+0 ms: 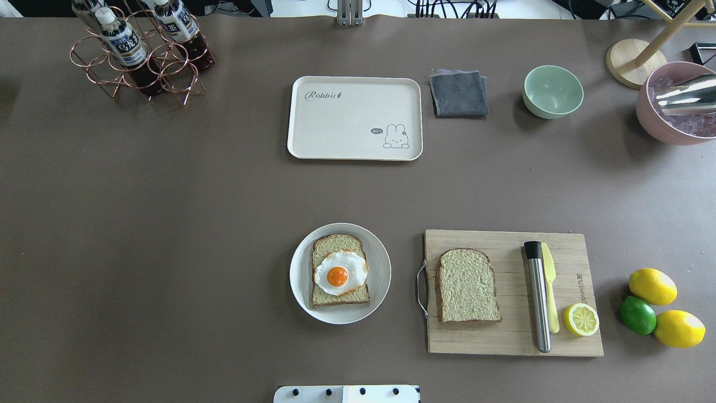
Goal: Make sandwich and place on tray
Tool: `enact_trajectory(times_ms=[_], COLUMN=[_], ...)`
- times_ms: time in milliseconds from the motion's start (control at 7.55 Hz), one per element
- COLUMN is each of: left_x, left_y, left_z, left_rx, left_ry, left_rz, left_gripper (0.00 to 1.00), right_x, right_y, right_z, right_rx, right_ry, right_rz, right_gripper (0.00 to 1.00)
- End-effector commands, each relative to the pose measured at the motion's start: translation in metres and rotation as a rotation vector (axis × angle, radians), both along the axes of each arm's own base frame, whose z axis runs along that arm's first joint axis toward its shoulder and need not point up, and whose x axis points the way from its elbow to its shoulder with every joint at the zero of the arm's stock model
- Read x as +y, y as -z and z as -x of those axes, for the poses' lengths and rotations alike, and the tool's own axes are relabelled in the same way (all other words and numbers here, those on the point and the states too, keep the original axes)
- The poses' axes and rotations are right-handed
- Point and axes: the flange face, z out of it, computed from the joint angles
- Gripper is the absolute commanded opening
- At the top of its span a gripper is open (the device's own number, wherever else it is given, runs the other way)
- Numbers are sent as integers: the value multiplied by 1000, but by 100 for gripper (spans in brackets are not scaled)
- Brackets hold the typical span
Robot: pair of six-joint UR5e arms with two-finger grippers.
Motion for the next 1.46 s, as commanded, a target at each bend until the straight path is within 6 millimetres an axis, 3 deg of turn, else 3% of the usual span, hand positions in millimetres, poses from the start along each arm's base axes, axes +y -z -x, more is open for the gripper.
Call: enact_trajectory(times_ms=[0, 265, 662, 927, 1192, 1325], left_x=[0, 0, -4, -12, -20, -25], left_y=[-6, -13, -4, 18, 66, 82], left_z=[0, -1, -1, -21, -31, -66], left_rx=[-1, -2, 2, 9, 67, 77], left_ry=[-2, -3, 4, -26, -50, -108], left_rz=[8, 21, 9, -28, -111, -152], left_gripper=[98, 98, 98, 98, 98, 98], right_x=[0, 0, -1, -1, -2, -2], right_y=[0, 2, 6, 7, 20, 22], right_z=[0, 0, 0, 2, 6, 17], right_rx=[0, -1, -1, -2, -5, -6], right_ry=[0, 1, 0, 3, 12, 35], right_rz=[0, -5, -14, -16, -39, -43], right_gripper=[100, 100, 100, 100, 100, 100])
